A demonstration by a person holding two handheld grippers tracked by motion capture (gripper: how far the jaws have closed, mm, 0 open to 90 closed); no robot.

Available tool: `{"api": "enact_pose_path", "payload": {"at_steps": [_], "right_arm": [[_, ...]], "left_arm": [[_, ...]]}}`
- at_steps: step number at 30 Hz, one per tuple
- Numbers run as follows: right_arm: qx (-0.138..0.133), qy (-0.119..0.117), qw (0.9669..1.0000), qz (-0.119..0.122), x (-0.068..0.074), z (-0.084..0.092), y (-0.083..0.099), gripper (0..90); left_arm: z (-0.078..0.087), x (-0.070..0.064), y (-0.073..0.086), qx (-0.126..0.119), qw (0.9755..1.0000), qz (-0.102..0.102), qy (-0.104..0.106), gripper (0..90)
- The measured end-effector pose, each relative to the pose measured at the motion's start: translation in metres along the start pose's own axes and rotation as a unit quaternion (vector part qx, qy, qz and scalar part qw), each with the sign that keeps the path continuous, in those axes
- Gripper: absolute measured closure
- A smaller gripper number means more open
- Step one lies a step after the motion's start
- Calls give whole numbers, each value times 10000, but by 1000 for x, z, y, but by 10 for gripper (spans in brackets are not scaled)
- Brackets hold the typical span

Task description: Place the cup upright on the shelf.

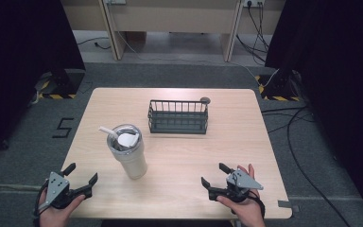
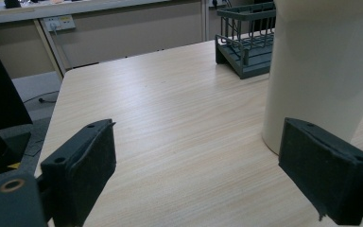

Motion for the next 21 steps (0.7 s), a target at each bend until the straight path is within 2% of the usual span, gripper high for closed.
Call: {"api": "enact_pose_path", "payload": {"at_steps": [3,12,21], "right_arm": [[-20,-46,10000,40,5,-3,-3,150],[-79,-346,9990,266,30,-27,-26,141],[-98,-507,9979,386,42,-46,-38,139]], "left_arm": [[0,-1,1,13,10000,-35,26,112],[2,-1,-1,-40,10000,-24,49,111],[2,-3,-1,-41,10000,-47,67,111]]}}
Point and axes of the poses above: each handheld gripper's, and its own axes: z roughly backward along the jaws, y roughly out of its underside, x roughly to its left, the point moved 8 cm from there along -z, roughly forward along the jaws, and after that the axes turned 4 degrees about x, right-handed, at the moved point
